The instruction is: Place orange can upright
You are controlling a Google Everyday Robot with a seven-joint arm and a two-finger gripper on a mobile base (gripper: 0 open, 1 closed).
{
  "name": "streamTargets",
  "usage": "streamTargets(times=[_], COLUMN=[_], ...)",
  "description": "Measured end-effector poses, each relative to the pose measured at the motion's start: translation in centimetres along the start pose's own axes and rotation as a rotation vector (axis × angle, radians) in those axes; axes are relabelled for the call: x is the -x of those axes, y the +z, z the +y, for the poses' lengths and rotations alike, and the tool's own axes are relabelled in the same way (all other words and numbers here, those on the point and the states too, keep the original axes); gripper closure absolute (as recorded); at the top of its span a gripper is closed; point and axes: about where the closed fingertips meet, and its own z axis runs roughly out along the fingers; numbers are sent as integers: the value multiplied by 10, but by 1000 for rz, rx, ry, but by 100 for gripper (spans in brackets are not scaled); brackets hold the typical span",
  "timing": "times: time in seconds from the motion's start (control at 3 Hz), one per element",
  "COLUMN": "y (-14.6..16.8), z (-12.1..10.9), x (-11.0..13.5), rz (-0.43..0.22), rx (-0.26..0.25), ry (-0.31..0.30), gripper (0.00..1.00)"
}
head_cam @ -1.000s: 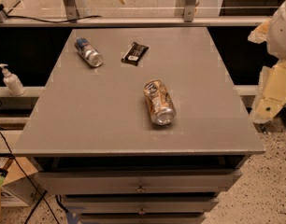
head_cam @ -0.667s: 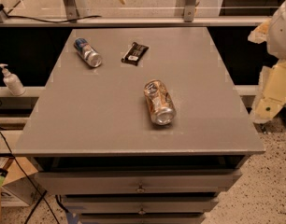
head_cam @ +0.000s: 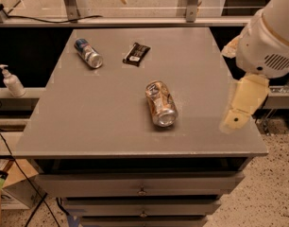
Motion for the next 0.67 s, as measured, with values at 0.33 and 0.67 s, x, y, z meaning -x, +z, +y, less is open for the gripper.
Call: streamTargets(times=[0.33, 0.67], y=[2, 4], z=[2, -3], x=[3, 5], rz=[-8, -30], rx=[5, -15], ry=[0, 20], gripper=[0, 0])
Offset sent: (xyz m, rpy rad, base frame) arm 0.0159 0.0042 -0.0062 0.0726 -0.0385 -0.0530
